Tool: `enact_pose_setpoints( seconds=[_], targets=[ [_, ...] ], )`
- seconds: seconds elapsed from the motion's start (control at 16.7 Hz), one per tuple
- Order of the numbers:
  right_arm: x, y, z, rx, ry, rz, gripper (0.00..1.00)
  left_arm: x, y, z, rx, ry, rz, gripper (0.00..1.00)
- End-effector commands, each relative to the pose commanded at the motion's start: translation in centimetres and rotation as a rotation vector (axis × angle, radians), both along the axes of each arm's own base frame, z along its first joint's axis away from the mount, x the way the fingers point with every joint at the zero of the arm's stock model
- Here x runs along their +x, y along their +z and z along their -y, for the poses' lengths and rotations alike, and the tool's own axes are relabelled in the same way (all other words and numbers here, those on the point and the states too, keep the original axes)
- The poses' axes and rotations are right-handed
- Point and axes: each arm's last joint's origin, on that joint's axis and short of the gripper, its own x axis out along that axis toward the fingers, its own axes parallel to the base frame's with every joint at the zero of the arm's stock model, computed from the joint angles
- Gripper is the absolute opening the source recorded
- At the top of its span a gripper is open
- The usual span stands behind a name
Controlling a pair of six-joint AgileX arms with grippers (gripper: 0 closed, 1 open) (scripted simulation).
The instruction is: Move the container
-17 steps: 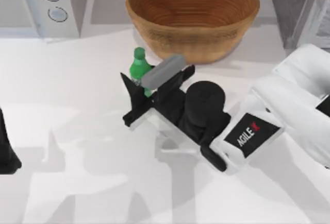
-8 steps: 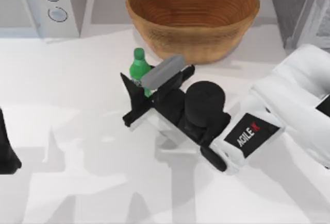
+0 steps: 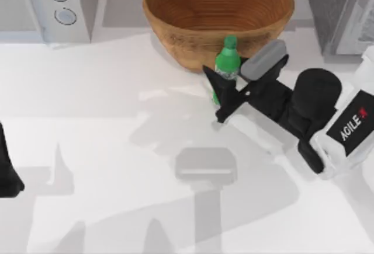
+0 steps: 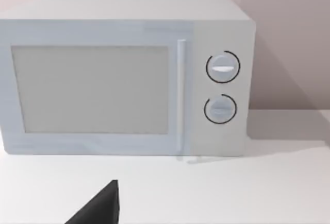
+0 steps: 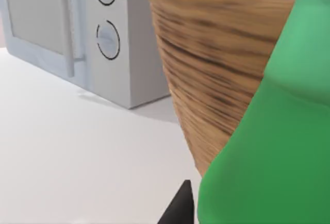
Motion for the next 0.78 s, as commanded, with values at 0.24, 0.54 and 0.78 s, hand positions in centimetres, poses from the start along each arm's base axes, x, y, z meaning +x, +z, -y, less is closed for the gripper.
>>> enact_pose_setpoints(
  seconds=[0.24,0.54,0.78],
  targets=[
    [-0.9,1.0,9.7,-0.009,-0.003,0.001,0.0,0.0,0.0,0.0,0.0,0.0,0.0,1.0],
    [-5.1,1.8,18.8,-0.013,-0.008,-0.023,0.0,0.0,0.0,0.0,0.0,0.0,0.0,1.0],
    [-7.6,2.0,21.7,-0.008,-0.011,-0.04,0.0,0.0,0.0,0.0,0.0,0.0,0.0,1.0]
  ],
)
